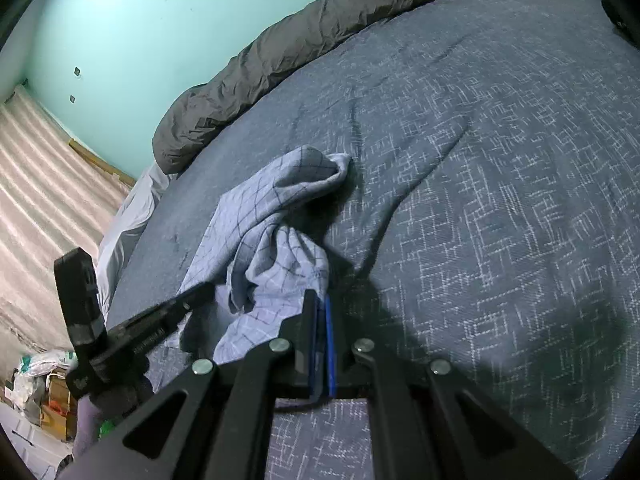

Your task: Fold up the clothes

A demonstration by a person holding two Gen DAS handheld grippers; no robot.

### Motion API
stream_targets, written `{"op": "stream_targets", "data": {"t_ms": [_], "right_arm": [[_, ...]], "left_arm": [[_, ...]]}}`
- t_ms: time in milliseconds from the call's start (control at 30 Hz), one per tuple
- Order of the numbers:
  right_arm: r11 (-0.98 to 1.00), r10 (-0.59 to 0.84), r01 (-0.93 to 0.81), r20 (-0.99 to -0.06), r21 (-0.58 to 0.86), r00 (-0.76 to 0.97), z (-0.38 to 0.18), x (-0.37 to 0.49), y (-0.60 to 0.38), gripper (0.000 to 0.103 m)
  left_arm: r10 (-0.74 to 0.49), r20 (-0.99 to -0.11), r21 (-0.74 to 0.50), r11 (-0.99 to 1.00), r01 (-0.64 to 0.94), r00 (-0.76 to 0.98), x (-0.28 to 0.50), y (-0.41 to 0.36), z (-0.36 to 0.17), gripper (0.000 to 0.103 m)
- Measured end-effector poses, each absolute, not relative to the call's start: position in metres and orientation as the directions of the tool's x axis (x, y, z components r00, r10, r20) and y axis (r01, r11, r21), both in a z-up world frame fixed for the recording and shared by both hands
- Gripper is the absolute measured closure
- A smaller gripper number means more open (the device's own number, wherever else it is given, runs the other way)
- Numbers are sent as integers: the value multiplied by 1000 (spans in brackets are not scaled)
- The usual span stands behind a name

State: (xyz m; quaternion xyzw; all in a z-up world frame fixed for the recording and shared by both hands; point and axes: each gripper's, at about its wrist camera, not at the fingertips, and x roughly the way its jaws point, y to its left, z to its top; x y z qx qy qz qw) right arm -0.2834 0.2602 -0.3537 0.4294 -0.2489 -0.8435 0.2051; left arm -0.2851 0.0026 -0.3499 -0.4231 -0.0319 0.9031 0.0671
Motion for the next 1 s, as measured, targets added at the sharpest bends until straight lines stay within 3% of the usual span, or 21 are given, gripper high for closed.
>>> {"op": "stream_targets", "data": {"t_ms": [233, 367, 700, 800, 833, 867, 900, 1000], "right_arm": [[-787, -568, 148, -608, 599, -555, -348, -279, 259, 100], [-775, -591, 179, -594, 606, -545, -343, -277, 253, 100], [-762, -603, 166, -592, 627, -535, -342, -274, 249, 100], [-762, -601, 160, -591, 628, -539, -342, -272, 252, 100], [-763, -599, 159, -592, 627, -539, -342, -271, 253, 100], [-761, -601, 161, -591, 628, -538, -344, -272, 254, 100], [-760, -602, 160, -591, 629, -536, -345, -273, 255, 100], [-762, -599, 151, -598, 629, -534, -347, -273, 255, 100]], "left_arm": [[68, -668, -149, -988, 44, -741, -262, -47, -309, 102], [45, -697, -178, -978, 111, -715, -242, -69, -308, 101], [-175, -750, -114, -916, 386, -638, -211, -125, -315, 99], [-157, -726, -117, -931, 345, -669, -213, -109, -306, 89], [-126, -722, -127, -942, 309, -680, -215, -100, -304, 79], [-81, -721, -141, -955, 260, -688, -219, -89, -302, 59], [-47, -717, -151, -964, 220, -695, -222, -79, -302, 53], [23, -710, -154, -980, 124, -704, -238, -48, -305, 52]]}}
